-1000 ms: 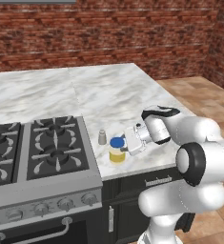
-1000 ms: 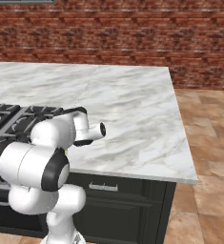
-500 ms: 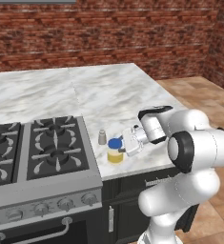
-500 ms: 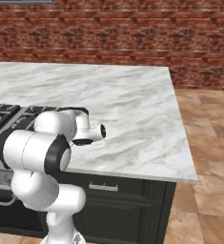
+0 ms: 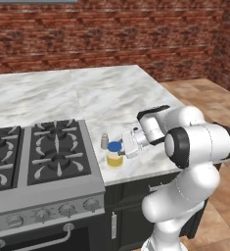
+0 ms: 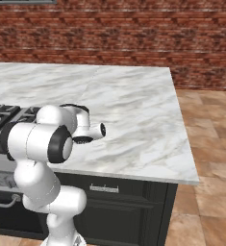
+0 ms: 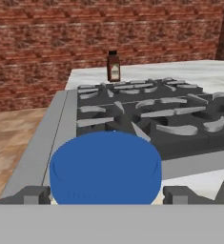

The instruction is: Collect the paprika, mayonnaise, and shaker from the cabinet and place them next to the stove.

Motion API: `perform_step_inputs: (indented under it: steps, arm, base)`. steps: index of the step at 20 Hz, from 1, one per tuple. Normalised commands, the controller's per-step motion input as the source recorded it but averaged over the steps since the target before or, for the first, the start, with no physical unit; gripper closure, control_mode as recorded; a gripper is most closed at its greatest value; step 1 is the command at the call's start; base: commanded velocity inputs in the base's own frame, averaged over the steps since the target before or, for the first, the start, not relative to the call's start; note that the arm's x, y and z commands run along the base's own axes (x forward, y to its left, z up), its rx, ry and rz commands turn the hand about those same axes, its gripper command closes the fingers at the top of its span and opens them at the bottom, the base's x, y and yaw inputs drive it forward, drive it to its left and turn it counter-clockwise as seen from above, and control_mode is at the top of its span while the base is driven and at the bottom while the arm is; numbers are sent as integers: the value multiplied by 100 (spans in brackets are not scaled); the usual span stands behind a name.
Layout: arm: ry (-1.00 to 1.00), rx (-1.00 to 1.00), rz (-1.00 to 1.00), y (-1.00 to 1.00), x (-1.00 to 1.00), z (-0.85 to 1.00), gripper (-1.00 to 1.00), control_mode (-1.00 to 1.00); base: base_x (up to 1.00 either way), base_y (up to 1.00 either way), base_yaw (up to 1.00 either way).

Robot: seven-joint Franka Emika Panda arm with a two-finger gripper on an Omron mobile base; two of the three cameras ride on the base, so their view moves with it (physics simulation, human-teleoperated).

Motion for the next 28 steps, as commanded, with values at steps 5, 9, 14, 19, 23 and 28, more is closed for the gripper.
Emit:
perform_step_inputs:
  steps: [5,9,14,19,23,28]
  arm:
    - [0,0,0,17,16,-24,100,-100]
    - [-1,0,0,13,0,-30,-100,-100]
    - [-3,0,0,1,0,-6,-100,-100]
    - [-6,0,0,-1,-5,7,-100,-100]
    - [-5,0,0,-6,-15,26,-100,-100]
    - [-6,0,0,-9,-7,45,-100,-100]
  base:
    - [0,0,0]
    - [0,0,0]
    - [0,0,0]
    - [0,0,0]
    - [0,0,0]
    - [0,0,0]
